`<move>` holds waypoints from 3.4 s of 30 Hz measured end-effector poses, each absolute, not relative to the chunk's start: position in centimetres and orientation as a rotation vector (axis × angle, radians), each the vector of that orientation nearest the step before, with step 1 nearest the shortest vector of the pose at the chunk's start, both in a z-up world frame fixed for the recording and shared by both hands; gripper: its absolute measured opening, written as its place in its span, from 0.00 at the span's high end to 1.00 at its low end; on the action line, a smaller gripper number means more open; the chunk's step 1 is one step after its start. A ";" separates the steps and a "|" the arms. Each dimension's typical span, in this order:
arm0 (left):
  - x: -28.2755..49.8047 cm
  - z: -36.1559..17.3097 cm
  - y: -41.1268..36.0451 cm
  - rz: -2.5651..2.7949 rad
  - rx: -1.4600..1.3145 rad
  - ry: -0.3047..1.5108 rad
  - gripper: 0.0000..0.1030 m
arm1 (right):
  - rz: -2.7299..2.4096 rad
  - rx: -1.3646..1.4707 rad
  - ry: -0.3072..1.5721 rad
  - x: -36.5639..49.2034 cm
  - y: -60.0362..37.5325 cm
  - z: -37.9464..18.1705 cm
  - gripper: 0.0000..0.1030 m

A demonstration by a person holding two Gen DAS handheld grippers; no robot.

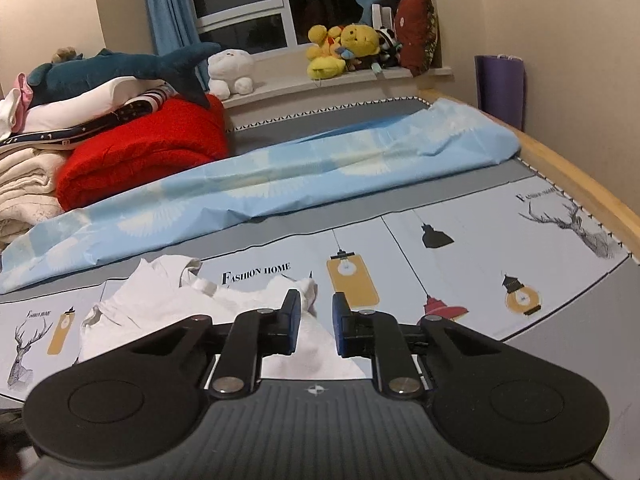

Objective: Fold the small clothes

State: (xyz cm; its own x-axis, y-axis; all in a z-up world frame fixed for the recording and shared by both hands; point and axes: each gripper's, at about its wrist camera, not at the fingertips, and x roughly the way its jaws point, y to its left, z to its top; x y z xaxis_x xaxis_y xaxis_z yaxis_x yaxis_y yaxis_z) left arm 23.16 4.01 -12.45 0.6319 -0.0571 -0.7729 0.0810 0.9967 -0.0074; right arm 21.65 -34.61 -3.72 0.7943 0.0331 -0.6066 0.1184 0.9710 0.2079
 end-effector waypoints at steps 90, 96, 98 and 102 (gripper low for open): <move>24.0 -3.5 13.7 0.151 -0.094 0.781 0.60 | 0.201 0.365 0.880 22.2 -24.4 -10.7 0.85; 25.5 -4.3 12.4 0.081 -0.079 0.763 0.60 | 0.028 0.522 0.976 26.4 -25.3 -15.4 0.81; 26.0 -4.9 12.1 0.048 -0.090 0.766 0.60 | -0.033 0.580 0.979 27.4 -25.9 -16.2 0.81; 26.8 -6.2 10.7 -0.067 -0.103 0.771 0.54 | -0.094 0.599 0.918 27.9 -26.5 -16.0 0.99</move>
State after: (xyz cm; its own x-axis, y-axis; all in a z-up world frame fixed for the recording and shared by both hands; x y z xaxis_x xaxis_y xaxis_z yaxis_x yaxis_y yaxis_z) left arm 26.80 10.70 -6.18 0.7152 -0.0976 -0.6920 0.0224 0.9929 -0.1168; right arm 27.94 -26.52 -16.00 0.6155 0.1721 -0.7691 0.3246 0.8339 0.4463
